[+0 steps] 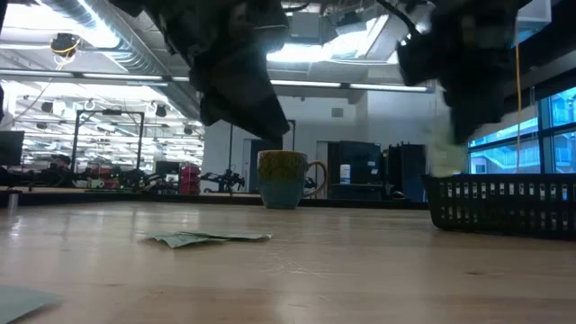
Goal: Pick and place Stevia / Truvia into bins
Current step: Put the stevia packet into the black bin
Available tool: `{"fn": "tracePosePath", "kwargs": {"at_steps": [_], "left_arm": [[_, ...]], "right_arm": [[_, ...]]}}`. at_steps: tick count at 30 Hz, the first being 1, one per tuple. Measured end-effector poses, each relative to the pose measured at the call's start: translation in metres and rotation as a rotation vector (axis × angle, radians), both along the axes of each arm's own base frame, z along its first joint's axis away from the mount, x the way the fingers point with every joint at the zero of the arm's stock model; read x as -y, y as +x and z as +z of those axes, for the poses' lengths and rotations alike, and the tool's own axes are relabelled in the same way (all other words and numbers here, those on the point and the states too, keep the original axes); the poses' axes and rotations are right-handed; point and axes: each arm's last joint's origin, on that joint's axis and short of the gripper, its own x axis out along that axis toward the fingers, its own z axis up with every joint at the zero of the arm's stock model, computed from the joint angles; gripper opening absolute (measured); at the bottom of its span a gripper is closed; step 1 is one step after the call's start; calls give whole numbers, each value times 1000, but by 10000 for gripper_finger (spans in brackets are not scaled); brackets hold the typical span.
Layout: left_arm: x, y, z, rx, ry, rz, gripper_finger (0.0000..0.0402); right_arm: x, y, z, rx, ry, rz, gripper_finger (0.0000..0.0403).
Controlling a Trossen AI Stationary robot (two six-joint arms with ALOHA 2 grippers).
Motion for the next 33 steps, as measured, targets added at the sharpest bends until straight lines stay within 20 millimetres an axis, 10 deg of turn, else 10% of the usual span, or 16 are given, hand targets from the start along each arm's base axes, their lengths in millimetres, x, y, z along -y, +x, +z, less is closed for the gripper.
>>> {"fn": "tracePosePath", "kwargs": {"at_steps": [33], "left_arm": [[23, -6, 0, -12, 33, -206, 127]], "right_arm": [[-2, -26, -23, -212, -56, 4, 71]]}}
